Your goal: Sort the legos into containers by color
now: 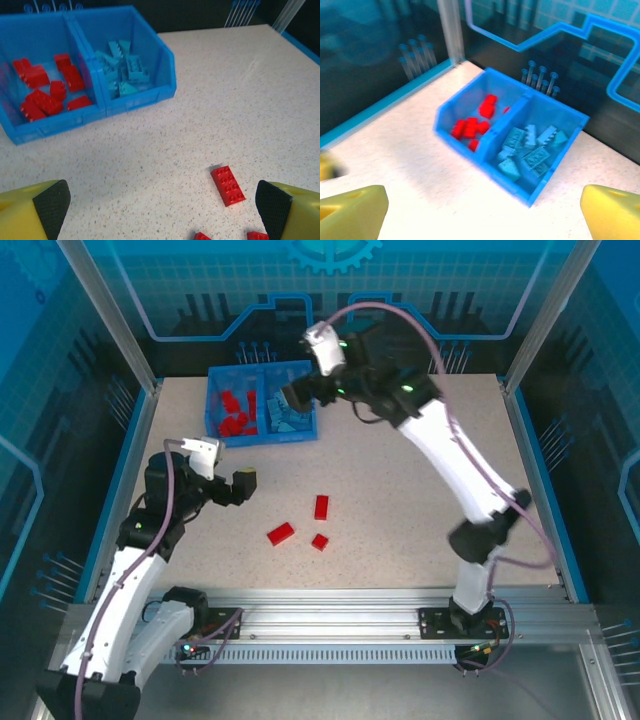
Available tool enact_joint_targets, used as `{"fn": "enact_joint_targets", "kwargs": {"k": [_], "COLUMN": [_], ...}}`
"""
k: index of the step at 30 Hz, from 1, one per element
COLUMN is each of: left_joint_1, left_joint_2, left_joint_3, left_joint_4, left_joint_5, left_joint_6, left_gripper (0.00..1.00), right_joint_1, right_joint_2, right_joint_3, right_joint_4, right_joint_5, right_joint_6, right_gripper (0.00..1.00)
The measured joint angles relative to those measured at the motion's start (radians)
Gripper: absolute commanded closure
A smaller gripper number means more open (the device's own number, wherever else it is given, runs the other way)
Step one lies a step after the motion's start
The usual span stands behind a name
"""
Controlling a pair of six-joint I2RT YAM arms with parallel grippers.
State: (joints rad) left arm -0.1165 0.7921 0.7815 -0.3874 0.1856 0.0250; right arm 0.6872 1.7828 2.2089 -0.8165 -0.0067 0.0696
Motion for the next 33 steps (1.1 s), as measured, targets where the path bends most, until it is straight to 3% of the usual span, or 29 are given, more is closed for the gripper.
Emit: {"fn": "enact_joint_targets", "kwargs": {"k": [7,14,19,25,33], "left_joint_1": [-0.026,-0.314,-0.438,-0.549,-0.585], "left_joint_2": [0.142,0.264,0.448,0.74,1.012], "left_joint_3": [0.075,0.196,0.27,0.378,0.489], "left_joint_4": [-0.064,-0.101,-0.111,-0.154,-0.191], "left_joint_5": [-0.044,-0.146,-0.238,-0.348,-0.393], "left_joint_6": [-0.13,-0.314,-0.452,-0.552,-0.628], "left_gripper": [0.05,0.05,0.06,0.11,0.16], "right_joint_1": [0.05,0.06,0.061,0.072,0.079], "right_joint_2": [-0.413,-0.656,-0.759,-0.771,-0.807], "right_joint_3": [-0.491,-0.893,-0.995,-1.075,-1.116], "right_joint_4": [-0.091,-0.162,-0.179,-0.187,-0.198], "right_joint_5": [-0.148,-0.167,-0.174,-0.174,-0.132], "right_joint_6": [0.089,0.214,0.272,0.329,0.376], "right_gripper": [0.0,0.0,0.0,0.0,0.0]}}
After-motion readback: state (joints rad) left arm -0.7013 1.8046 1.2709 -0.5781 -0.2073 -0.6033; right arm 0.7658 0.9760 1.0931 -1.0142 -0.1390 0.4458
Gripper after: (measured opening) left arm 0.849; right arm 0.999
